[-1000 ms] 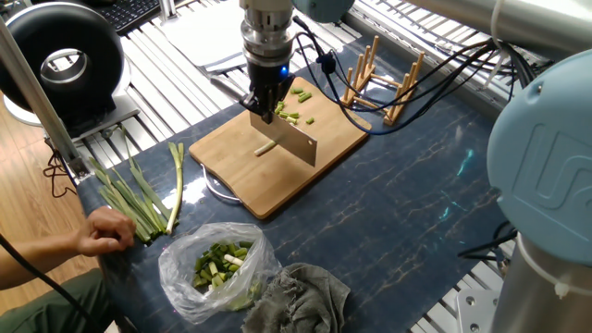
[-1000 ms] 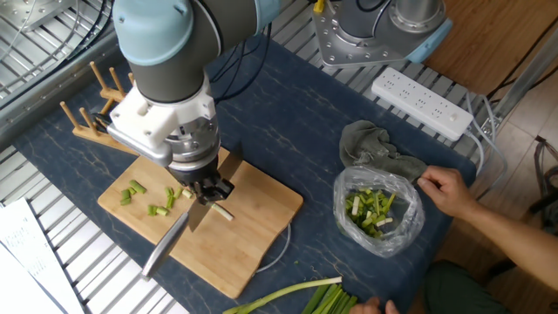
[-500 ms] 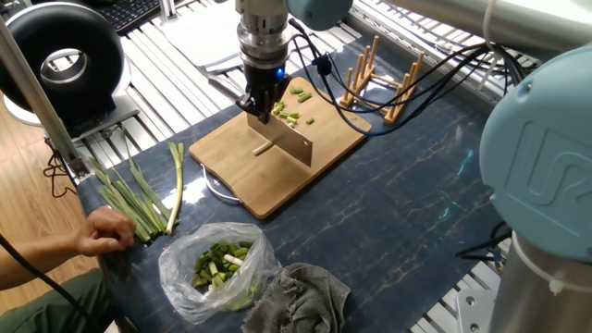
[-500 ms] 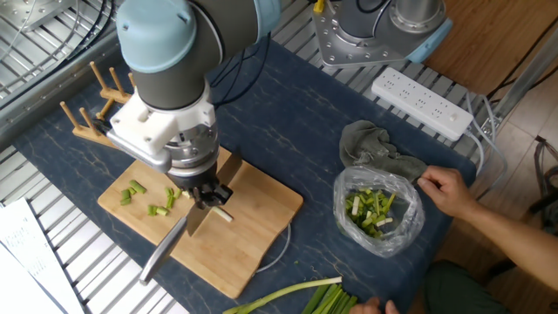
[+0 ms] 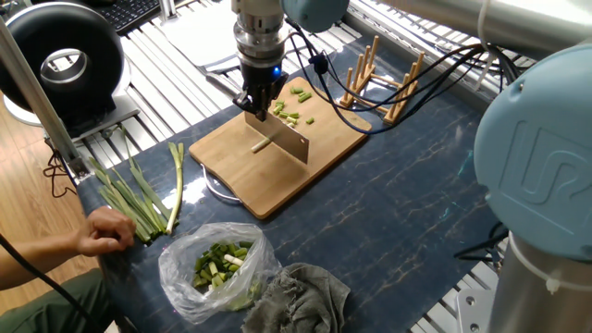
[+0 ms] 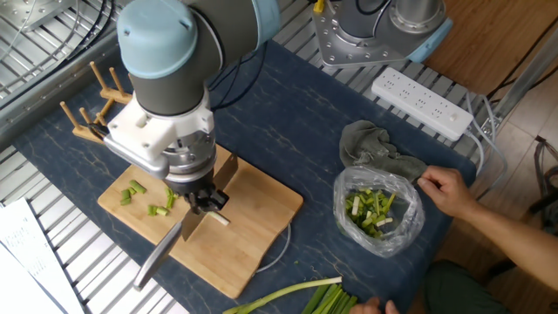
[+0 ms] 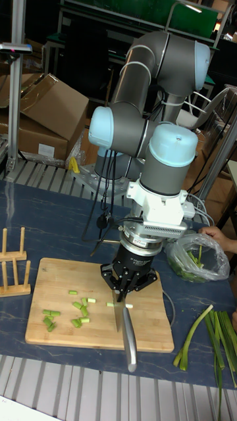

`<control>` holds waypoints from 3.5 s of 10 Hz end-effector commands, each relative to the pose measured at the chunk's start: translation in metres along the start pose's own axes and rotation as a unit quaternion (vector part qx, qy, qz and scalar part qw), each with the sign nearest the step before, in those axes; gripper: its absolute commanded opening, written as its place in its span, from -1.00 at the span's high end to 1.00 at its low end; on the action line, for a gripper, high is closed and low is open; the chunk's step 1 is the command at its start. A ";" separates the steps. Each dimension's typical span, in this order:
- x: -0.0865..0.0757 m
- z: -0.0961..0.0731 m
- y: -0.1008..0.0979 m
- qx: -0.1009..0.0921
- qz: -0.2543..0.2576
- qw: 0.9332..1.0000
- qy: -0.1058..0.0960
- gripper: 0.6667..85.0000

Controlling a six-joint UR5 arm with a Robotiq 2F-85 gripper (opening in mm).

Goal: Chop the scallions

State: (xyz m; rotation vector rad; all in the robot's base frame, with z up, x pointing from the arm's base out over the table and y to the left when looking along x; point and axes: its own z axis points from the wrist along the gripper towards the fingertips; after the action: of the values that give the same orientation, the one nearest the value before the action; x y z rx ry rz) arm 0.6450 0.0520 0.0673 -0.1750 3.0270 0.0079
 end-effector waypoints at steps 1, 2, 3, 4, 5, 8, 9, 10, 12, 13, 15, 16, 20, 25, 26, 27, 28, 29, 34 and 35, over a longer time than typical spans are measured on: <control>0.000 0.007 -0.002 -0.001 0.000 1.000 -0.007 0.98; 0.002 0.006 -0.004 0.003 -0.003 1.000 -0.004 0.98; 0.007 0.000 -0.006 0.005 -0.005 1.000 0.004 0.98; 0.012 -0.012 -0.007 0.003 -0.010 1.000 0.015 0.98; 0.016 -0.028 -0.012 0.000 -0.019 0.999 0.028 0.98; 0.033 -0.067 0.002 -0.040 -0.008 0.997 0.065 0.98; 0.032 -0.066 0.005 -0.043 -0.002 0.997 0.065 0.98; 0.029 -0.061 0.017 -0.060 0.023 0.996 0.063 0.98; 0.018 -0.046 0.018 -0.056 0.035 0.997 0.050 0.98; 0.013 -0.039 0.014 -0.045 0.033 0.998 0.041 0.98; 0.003 -0.028 0.013 -0.042 0.034 0.998 0.028 0.98; 0.000 -0.023 0.015 -0.043 0.035 0.998 0.024 0.98; -0.001 -0.017 0.015 -0.035 0.035 0.999 0.019 0.98; -0.003 -0.013 0.015 -0.033 0.035 0.999 0.015 0.98; -0.002 -0.012 0.016 -0.032 0.036 0.999 0.016 0.98; -0.001 -0.012 0.016 -0.030 0.035 0.999 0.016 0.98; 0.000 -0.011 0.016 -0.028 0.035 0.999 0.016 0.98; 0.001 -0.010 0.017 -0.027 0.035 0.999 0.015 0.98; -0.003 0.002 0.017 -0.025 0.035 0.999 0.002 0.98; -0.007 0.006 0.016 -0.023 0.035 0.999 -0.006 0.98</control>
State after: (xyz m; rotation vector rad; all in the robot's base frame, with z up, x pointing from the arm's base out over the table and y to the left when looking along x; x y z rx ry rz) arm 0.6446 0.0675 0.0671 -0.0829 3.0440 0.0745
